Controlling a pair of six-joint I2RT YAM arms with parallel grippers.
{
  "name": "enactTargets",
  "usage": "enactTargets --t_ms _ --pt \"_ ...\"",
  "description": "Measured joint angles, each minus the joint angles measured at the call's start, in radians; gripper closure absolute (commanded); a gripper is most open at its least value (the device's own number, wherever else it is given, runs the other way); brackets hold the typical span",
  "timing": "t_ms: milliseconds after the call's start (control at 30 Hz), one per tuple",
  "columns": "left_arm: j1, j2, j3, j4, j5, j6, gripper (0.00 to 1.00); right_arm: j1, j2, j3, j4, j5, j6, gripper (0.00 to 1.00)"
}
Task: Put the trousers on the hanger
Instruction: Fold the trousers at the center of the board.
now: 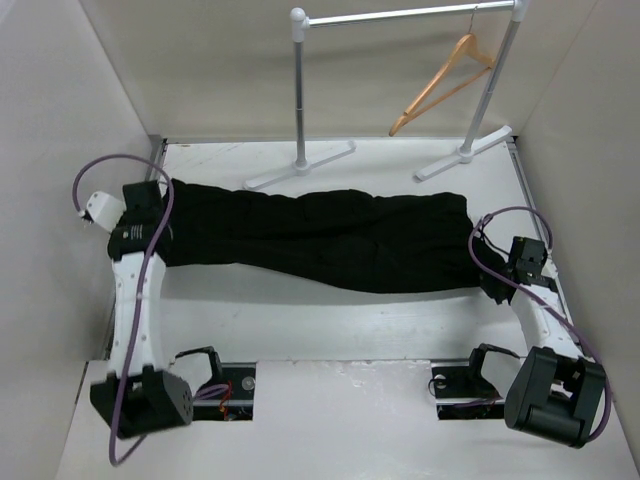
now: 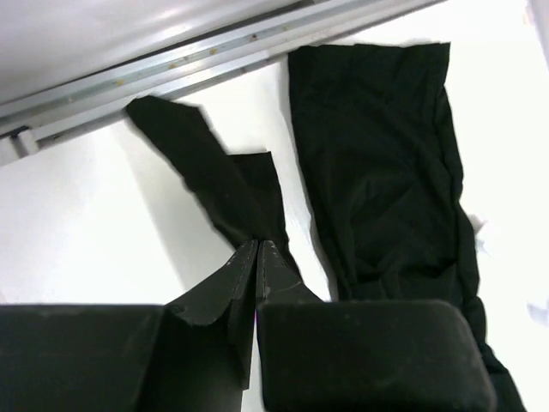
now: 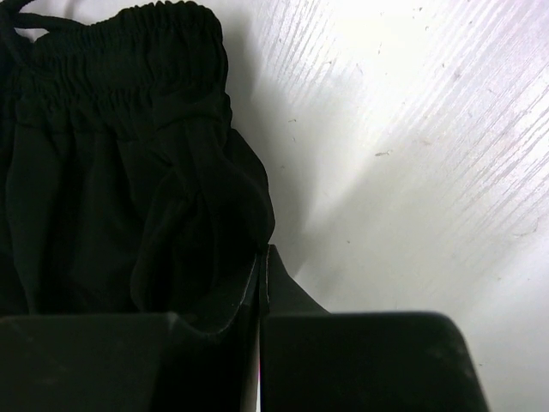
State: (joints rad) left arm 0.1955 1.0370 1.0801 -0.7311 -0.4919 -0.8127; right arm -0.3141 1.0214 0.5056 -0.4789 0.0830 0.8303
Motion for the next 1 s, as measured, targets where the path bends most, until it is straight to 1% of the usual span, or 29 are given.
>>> enactTargets --t_ms 200,333,367,400,433,467,500,567,667,800,900,1000 --pt "-0.026 0.294 0.180 0.043 0.004 0.049 1.00 0.001 0.000 0.000 -0.006 -0.016 0.000 0.98" --pt "-0.033 0.406 0.259 0.068 0.009 0.086 1.00 0.002 0.000 0.000 -0.007 -0.032 0.001 0.98" --pt "-0.034 0.415 0.260 0.076 0.010 0.094 1.00 0.002 0.000 0.000 -0.007 -0.034 0.002 1.00" --pt "-0.036 0.418 0.259 0.077 0.011 0.099 1.00 0.027 0.046 0.038 -0.052 -0.031 -0.002 1.00" --pt "-0.039 0.415 0.249 0.086 0.009 0.103 1.00 0.055 0.113 0.150 -0.168 -0.014 -0.006 1.00" --pt "-0.040 0.398 0.224 0.112 -0.002 0.106 1.00 0.088 0.195 0.272 -0.186 -0.007 -0.014 1.00" --pt "-0.040 0.374 0.186 0.140 -0.009 0.108 1.00 0.121 0.254 0.381 -0.141 -0.009 -0.022 1.00" --pt "-0.041 0.316 0.099 0.167 -0.019 0.110 1.00 0.179 0.251 0.486 -0.014 -0.012 -0.032 1.00" --pt "-0.034 0.252 0.004 0.166 -0.026 0.108 1.00 0.204 0.169 0.534 0.002 -0.016 -0.039 1.00" --pt "-0.020 0.245 -0.019 0.170 -0.024 0.105 1.00 0.203 0.185 0.619 -0.033 -0.013 -0.044 1.00" --pt "-0.010 0.229 -0.019 0.175 -0.018 0.105 1.00 0.203 0.178 0.609 -0.045 -0.012 -0.045 1.00" --pt "0.004 0.205 -0.019 0.175 -0.016 0.105 1.00 0.198 0.149 0.553 -0.057 -0.013 -0.046 1.00"
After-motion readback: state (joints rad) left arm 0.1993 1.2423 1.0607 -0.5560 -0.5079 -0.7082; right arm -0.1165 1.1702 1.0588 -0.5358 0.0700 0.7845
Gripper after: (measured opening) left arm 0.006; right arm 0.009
